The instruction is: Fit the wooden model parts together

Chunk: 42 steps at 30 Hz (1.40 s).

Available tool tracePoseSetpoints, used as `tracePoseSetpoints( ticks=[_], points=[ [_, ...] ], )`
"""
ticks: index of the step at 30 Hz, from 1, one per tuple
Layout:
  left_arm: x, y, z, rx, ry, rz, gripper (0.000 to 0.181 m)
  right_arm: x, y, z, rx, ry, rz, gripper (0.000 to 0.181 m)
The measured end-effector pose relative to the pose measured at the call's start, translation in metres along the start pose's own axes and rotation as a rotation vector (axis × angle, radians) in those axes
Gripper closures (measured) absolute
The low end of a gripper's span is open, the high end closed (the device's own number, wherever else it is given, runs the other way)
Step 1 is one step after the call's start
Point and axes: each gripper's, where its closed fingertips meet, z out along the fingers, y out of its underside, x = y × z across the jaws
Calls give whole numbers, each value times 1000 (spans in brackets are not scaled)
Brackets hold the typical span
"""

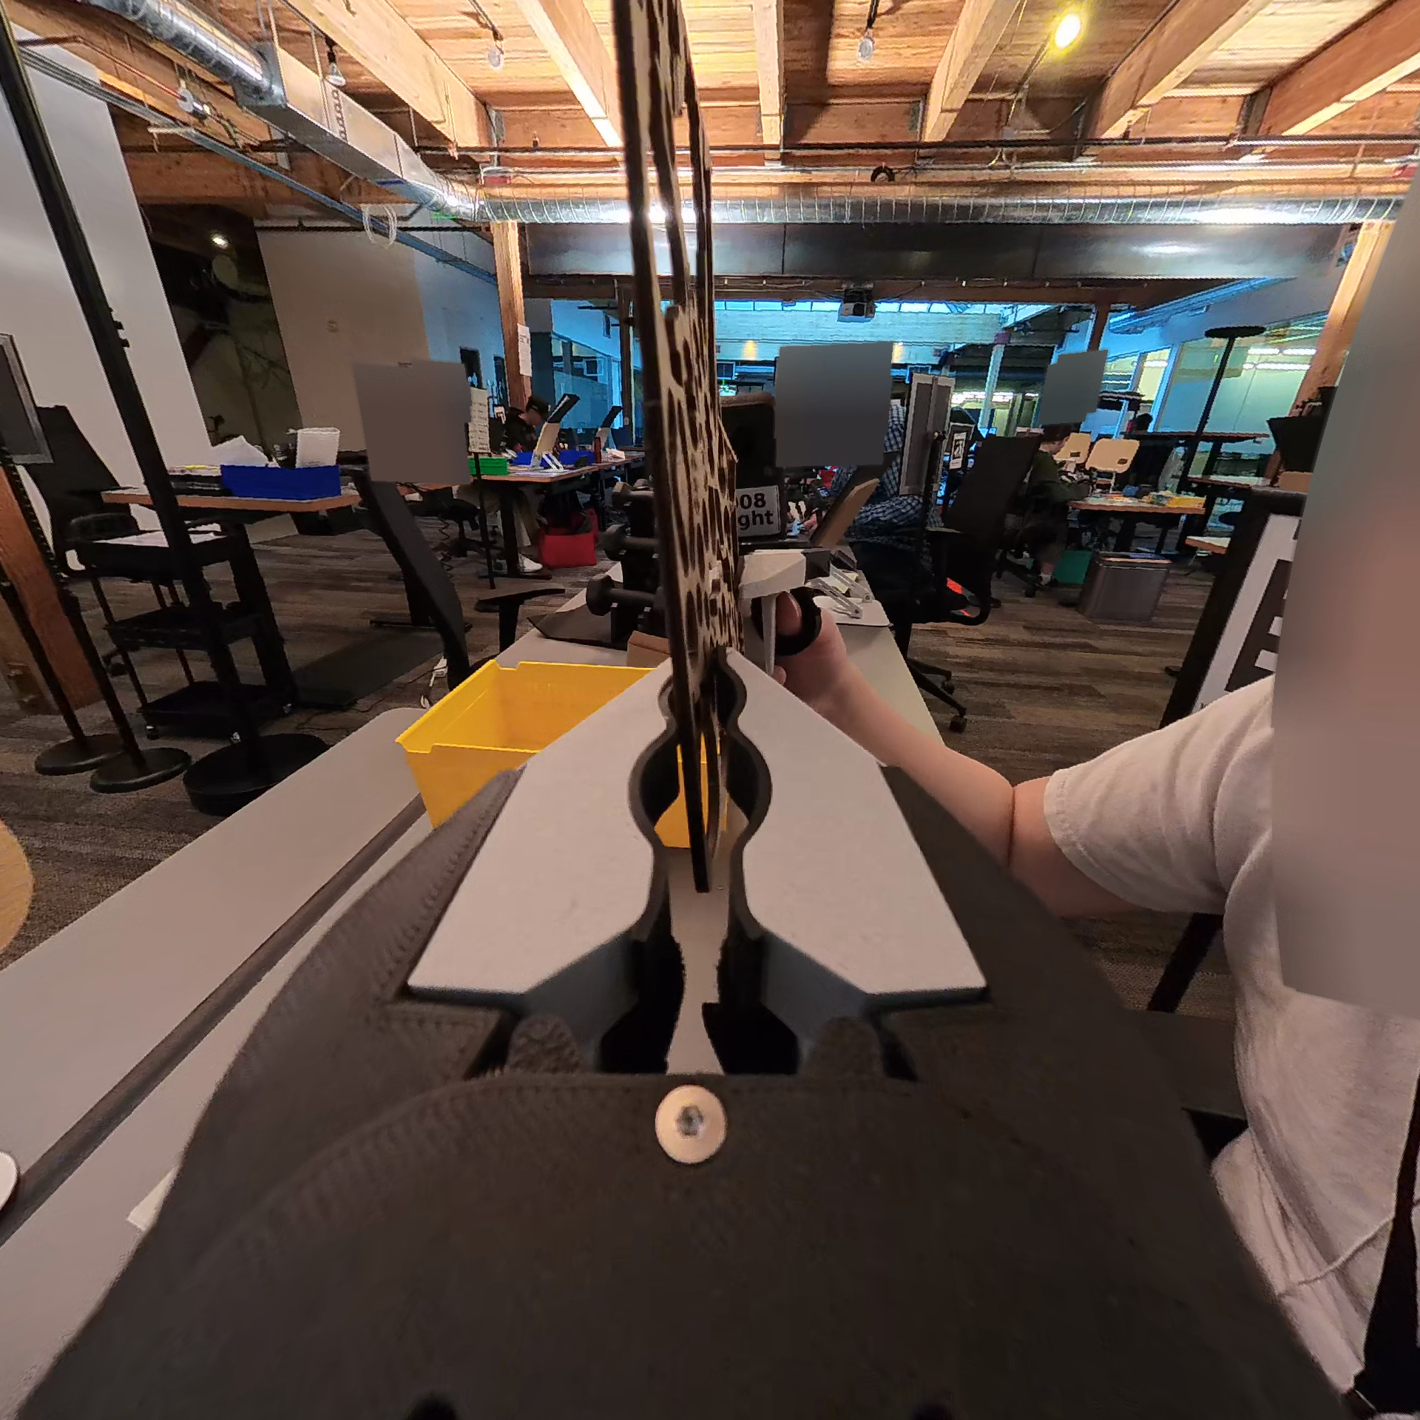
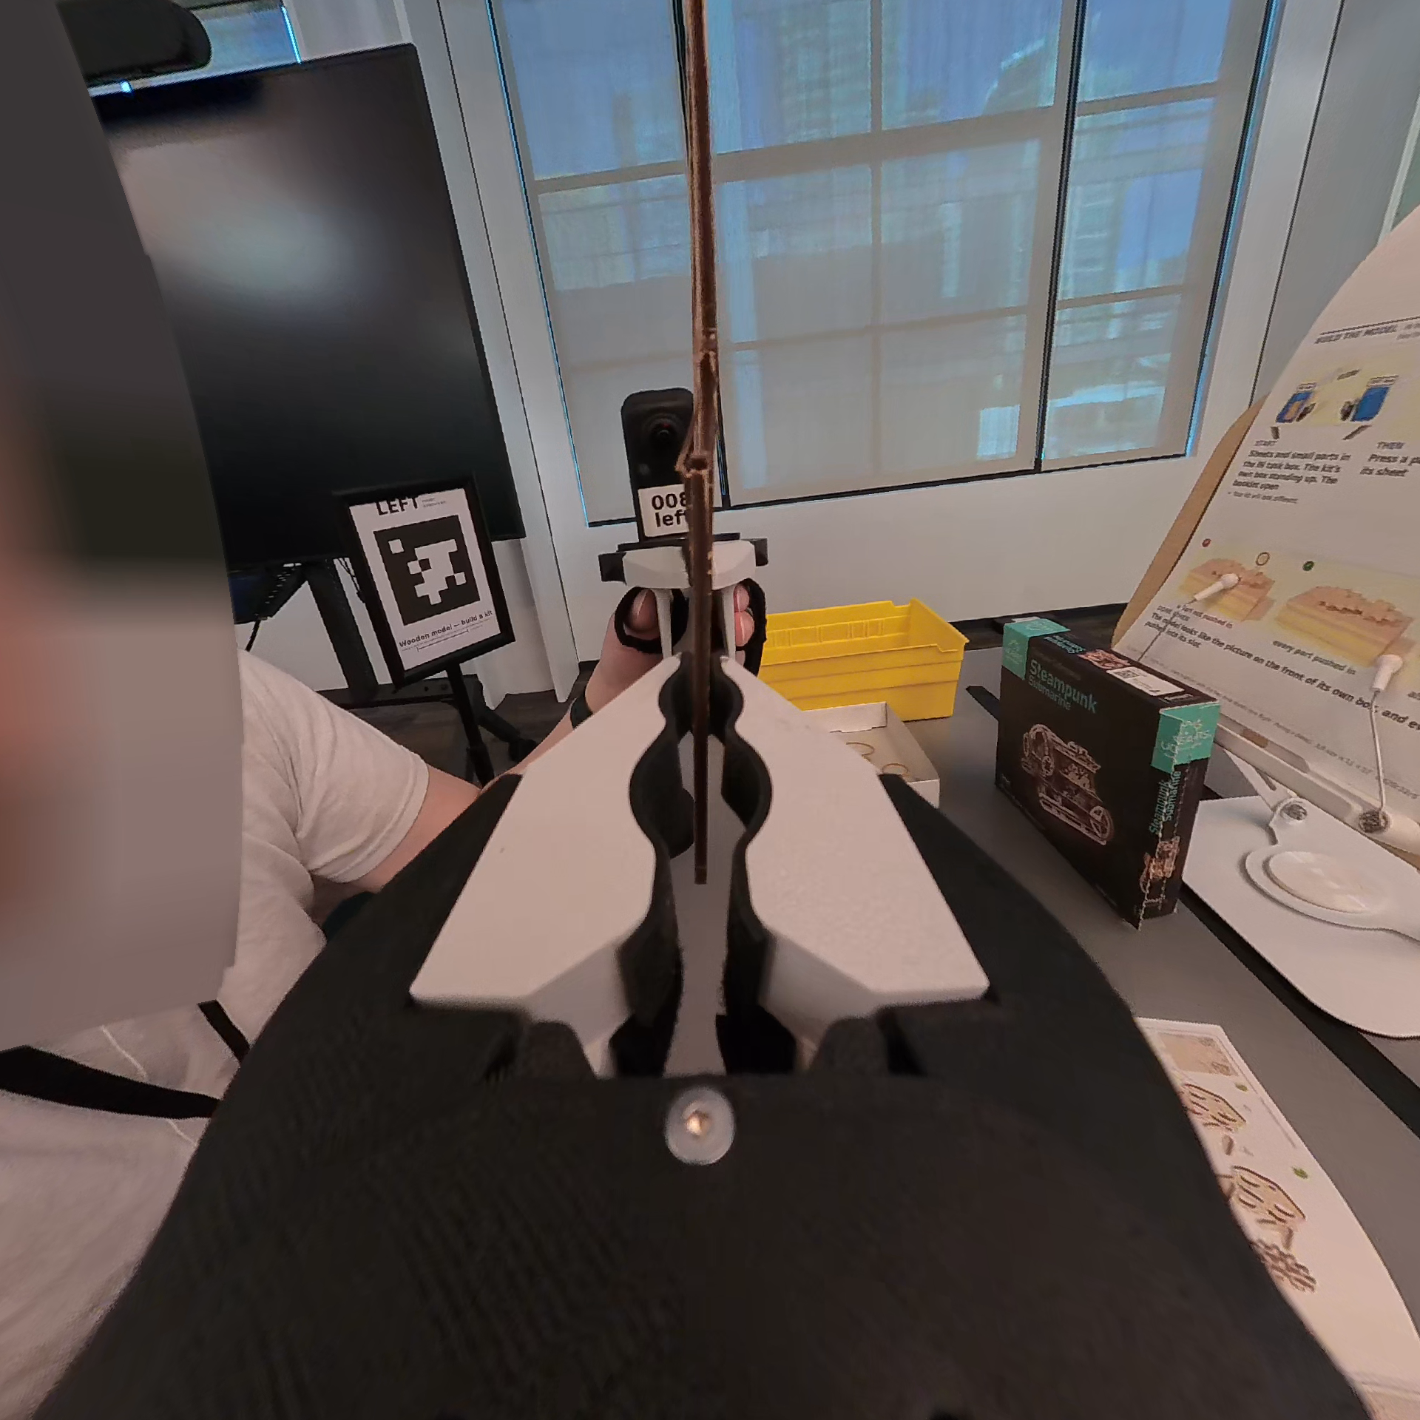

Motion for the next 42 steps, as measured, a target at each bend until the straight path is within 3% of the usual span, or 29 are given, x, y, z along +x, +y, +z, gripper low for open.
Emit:
tracePoseSetpoints(
  ticks=[9, 42],
  points=[
    [2, -2, -9, -4, 46, -45, 180, -4, 2, 9, -15, 20, 27, 180],
    [11, -5, -8, 8, 59, 67, 180, -10, 0, 8, -3, -21, -35, 179]
  ],
)
